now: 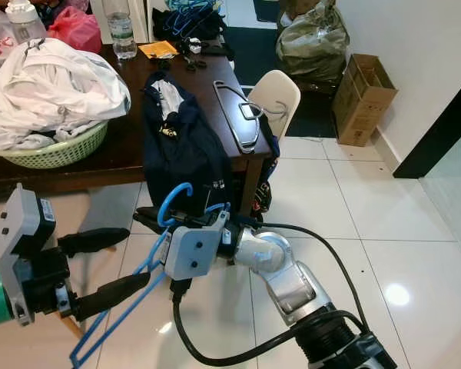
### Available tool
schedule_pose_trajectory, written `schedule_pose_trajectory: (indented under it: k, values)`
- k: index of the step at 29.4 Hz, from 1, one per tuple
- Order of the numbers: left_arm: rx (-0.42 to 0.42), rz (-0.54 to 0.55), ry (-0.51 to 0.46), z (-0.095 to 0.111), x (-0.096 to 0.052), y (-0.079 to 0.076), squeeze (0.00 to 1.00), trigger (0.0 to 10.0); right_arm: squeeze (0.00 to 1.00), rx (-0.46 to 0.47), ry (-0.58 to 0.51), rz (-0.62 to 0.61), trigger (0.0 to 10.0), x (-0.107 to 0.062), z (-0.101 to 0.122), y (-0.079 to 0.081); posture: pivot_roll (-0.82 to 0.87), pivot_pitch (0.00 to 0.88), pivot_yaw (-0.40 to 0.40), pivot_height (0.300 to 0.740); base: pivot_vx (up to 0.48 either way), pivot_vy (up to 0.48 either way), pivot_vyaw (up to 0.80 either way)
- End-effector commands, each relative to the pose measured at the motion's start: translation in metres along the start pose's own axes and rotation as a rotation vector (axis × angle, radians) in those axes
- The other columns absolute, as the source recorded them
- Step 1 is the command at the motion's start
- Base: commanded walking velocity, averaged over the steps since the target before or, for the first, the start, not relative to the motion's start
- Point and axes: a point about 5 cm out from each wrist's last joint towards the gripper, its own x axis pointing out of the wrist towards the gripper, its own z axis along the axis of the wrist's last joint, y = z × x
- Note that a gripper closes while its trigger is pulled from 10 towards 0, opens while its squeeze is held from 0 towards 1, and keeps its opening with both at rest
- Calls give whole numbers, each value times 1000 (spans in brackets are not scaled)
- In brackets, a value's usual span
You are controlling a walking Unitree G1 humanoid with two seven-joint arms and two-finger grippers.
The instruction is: Hang hanger
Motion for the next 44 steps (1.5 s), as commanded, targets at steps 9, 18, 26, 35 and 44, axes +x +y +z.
schedule_pose_trajectory:
  k: [9,18,26,35,44]
  values:
    - [-63,79,33,-17,6,7,0,0,0,-11,-41,-41,10000,5,13,-10,15,104,57,740,0,0,0]
    - [1,146,27,-17,8,13,0,0,0,-5,-19,-36,10000,2,8,-8,18,106,53,740,0,0,0]
    - [192,155,97,-19,10,7,0,0,0,35,21,-49,10000,1,1,-5,21,109,52,740,0,0,0]
    - [332,260,43,-11,18,5,0,10000,0,119,80,-124,10000,-2,-12,-1,27,111,48,740,0,0,0]
    - [299,318,-70,-1,27,2,1000,10000,0,151,102,-166,10000,2,-19,3,25,112,41,740,0,0,0]
